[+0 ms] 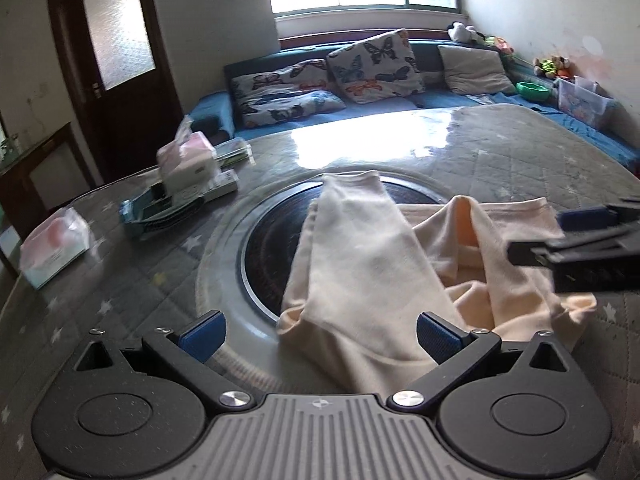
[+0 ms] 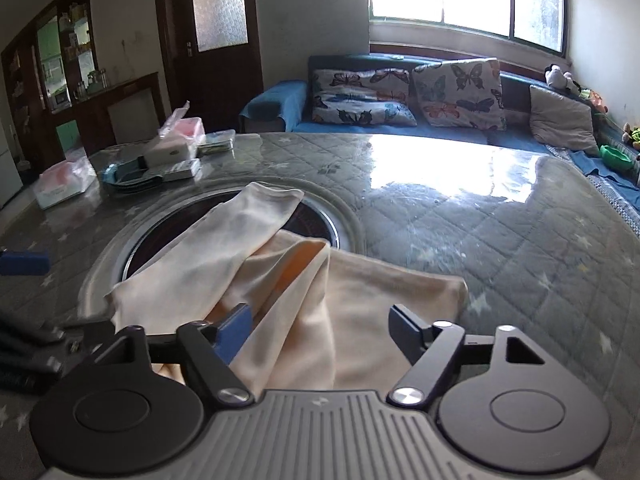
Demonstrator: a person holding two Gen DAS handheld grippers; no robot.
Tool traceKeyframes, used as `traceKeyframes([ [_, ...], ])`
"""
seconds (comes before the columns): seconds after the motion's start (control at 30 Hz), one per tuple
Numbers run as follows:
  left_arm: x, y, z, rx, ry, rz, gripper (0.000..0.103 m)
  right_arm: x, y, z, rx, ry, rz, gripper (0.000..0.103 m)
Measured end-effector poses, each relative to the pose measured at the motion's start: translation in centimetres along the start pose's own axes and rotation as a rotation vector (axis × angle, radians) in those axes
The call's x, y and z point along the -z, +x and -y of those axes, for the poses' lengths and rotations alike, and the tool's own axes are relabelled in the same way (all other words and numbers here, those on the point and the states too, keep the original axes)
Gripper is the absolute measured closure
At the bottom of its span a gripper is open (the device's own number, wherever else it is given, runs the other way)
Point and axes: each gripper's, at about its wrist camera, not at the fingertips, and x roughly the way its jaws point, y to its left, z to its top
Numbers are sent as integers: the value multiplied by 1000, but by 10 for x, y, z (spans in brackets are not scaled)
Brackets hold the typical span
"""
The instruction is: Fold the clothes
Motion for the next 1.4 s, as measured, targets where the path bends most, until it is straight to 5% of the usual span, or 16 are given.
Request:
traceKeyframes([
  [0.33,-18,30,0,48,14,-21,0,-31,66,16,-29,-14,-80,47],
  [0.47,-24,39,-1,70,10,-27,0,-34,85,20,-96,0,-110,65],
  [0.57,-29,46,-1,94,3,-35,0,-34,85,23,-122,11,-105,90],
  [0.67,-33,51,4,102,12,-33,0,-33,75,26,-118,23,-72,99],
  [0.9,-48,64,14,130,23,-5,1,-24,21,42,18,45,51,100],
  [1.07,-54,82,29,146,57,-3,7,-8,8,59,94,85,34,100],
  [1.17,-53,95,37,147,96,-23,19,0,12,65,106,62,-8,98],
  [1.3,-47,108,38,147,119,-51,33,-2,10,58,104,-37,-1,81],
  [1.4,-45,108,35,169,122,-39,53,-8,13,44,91,-158,1,73],
])
